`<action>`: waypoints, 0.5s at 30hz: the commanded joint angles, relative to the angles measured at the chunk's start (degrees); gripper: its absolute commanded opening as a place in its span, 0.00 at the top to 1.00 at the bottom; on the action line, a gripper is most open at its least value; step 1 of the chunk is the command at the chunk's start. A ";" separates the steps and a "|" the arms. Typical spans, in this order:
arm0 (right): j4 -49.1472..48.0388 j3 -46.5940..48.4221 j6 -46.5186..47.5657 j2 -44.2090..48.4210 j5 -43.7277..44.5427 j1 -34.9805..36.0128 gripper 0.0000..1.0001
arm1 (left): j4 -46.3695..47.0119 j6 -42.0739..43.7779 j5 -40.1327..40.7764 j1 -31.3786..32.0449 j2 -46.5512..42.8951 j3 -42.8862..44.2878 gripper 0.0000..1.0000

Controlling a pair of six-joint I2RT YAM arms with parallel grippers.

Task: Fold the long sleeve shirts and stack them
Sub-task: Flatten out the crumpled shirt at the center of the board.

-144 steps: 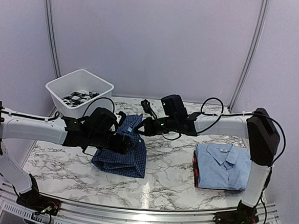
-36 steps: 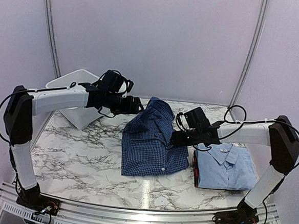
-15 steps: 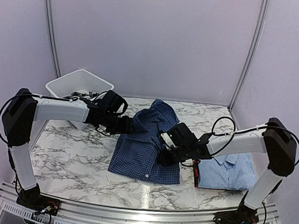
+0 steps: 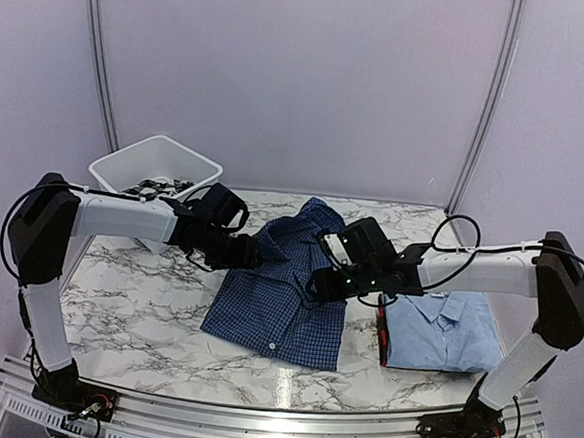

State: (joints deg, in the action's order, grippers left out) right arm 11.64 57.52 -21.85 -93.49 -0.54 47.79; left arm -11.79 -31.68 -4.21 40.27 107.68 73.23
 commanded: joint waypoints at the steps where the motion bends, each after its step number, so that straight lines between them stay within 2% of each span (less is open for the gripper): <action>1: 2.22 1.84 1.62 0.56 1.15 -2.09 0.45 | -2.58 1.75 -0.03 -0.11 2.21 0.41 0.32; 7: 3.83 -2.24 0.32 3.73 0.27 -2.80 0.45 | -3.24 2.33 0.18 -0.11 5.03 1.94 0.32; 11: 4.60 -5.07 -1.05 5.18 3.23 -2.99 0.43 | -3.66 2.78 0.90 -0.19 6.53 3.20 0.32; 15: 3.74 -7.74 -2.49 5.42 2.65 -3.27 0.41 | -3.76 2.92 -0.19 -0.19 8.06 4.25 0.35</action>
State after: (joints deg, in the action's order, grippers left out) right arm 14.94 51.79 -22.39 -89.23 1.04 45.01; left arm -13.93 -29.91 -4.01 40.27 114.06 75.11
